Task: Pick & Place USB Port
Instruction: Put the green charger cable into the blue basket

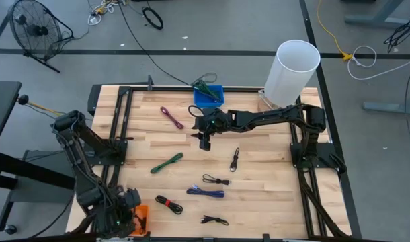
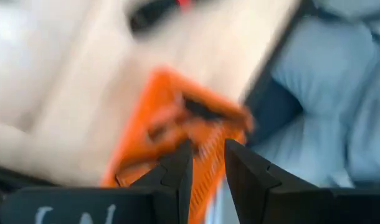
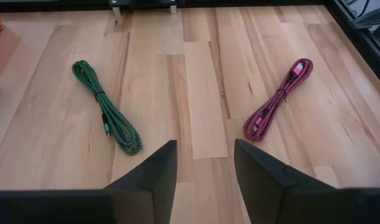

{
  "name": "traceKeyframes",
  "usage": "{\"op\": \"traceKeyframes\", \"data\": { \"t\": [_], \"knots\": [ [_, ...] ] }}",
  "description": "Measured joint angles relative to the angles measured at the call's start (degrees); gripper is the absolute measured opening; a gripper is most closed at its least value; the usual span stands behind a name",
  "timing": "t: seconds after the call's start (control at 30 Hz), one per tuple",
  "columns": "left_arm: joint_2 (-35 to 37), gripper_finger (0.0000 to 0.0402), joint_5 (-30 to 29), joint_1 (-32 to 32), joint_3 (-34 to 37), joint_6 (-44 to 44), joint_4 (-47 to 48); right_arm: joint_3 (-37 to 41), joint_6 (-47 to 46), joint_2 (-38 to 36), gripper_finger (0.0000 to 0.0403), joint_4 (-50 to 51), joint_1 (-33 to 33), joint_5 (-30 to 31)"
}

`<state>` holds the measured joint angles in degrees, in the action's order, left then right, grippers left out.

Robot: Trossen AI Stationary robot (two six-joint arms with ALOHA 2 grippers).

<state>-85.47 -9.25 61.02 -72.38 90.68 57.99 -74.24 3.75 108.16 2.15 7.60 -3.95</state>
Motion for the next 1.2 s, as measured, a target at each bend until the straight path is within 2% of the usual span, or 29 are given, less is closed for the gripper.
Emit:
{"op": "traceKeyframes", "data": {
  "t": [0.1,0.17,0.33,0.7,0.83,0.93,1.2],
  "knots": [
    [0.00,0.0096,-5.25,-2.25,0.00,-0.64,4.53,0.00,0.00,0.00,0.0160,0.00,0.00,0.00],
    [0.00,0.0096,-6.35,-4.33,0.00,-2.71,7.79,0.00,0.00,0.00,0.0160,-0.03,0.00,0.00],
    [0.02,0.0097,-6.61,-11.10,0.00,-11.02,12.67,0.00,0.00,0.00,0.0160,-0.21,-0.02,0.02],
    [0.00,0.0097,-6.16,-29.04,0.00,-33.76,12.52,0.00,-0.09,0.00,0.0160,-0.50,-0.17,0.02],
    [-1.66,0.0097,-4.68,-35.05,0.04,-39.18,12.17,0.00,-0.15,0.00,0.0160,-0.45,-0.20,-0.04],
    [-4.32,0.0097,-1.16,-38.64,0.07,-42.31,11.88,0.00,-0.24,-0.02,0.0160,-0.11,-0.22,-0.07],
    [-11.02,0.0097,4.06,-42.39,6.91,-47.87,8.86,0.02,-0.26,-0.02,0.0160,1.11,-1.12,-0.13]
  ]
}}
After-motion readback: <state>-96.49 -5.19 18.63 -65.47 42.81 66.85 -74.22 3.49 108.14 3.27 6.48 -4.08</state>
